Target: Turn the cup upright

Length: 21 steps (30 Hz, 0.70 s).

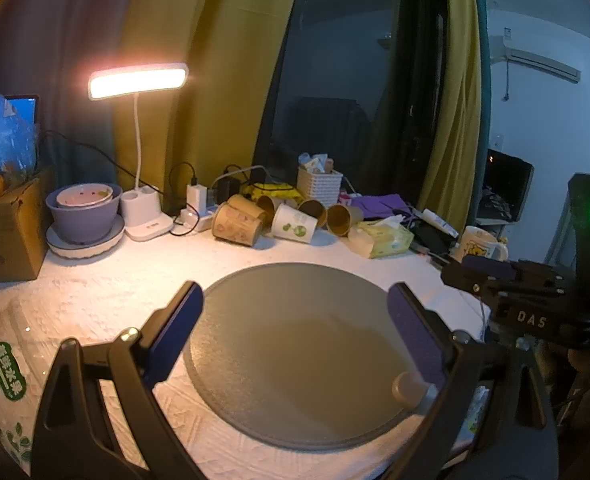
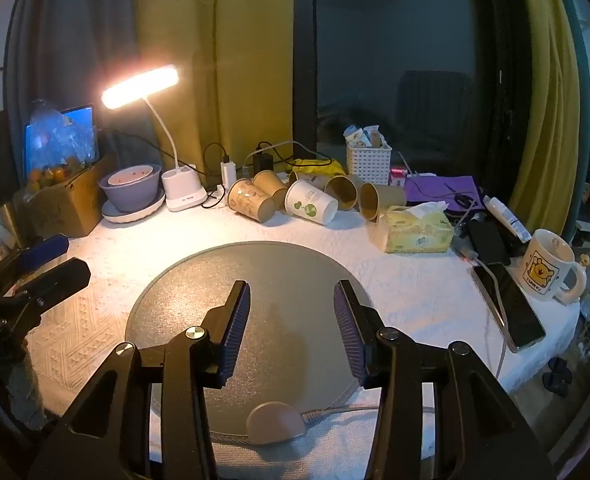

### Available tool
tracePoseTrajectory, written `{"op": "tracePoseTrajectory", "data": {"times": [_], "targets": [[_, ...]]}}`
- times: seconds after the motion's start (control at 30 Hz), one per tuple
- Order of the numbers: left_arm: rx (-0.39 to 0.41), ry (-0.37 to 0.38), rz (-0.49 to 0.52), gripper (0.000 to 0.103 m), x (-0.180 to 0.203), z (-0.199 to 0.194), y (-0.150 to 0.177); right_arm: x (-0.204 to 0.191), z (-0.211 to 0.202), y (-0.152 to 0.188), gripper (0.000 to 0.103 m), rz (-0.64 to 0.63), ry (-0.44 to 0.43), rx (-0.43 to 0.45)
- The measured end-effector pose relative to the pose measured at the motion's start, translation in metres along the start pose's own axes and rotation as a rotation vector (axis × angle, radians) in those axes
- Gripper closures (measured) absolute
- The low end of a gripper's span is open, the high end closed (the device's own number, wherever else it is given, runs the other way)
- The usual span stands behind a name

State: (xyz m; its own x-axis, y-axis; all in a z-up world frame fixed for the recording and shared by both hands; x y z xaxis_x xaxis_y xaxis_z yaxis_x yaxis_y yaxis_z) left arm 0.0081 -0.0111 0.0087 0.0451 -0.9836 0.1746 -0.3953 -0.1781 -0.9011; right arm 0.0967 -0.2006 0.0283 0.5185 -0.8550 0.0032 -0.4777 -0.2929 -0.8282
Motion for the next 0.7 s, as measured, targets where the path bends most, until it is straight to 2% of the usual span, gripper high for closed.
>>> {"op": "tracePoseTrajectory", "data": {"times": [0.7], "targets": [[0.000,0.019,0.014,0.009,0.0041,0.0030,0.0005,0.0057,-0.0004,0.0005,0.057,0.011,-0.001,0.002]]}}
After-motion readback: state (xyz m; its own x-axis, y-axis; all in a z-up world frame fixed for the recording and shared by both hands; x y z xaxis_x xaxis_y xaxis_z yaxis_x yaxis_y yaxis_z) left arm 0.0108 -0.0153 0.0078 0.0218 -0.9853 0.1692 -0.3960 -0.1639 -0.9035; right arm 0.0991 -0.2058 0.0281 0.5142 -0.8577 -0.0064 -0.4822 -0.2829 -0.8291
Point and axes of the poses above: each gripper's, at about its wrist camera, not at the fingertips, and z roughly the way its jaws point, x to its right, y to its underside, the point moved 1 cm from there along z, roughly the way its jaws point, and after that the axes turned 2 degrees about -x, right-handed, at the moved point
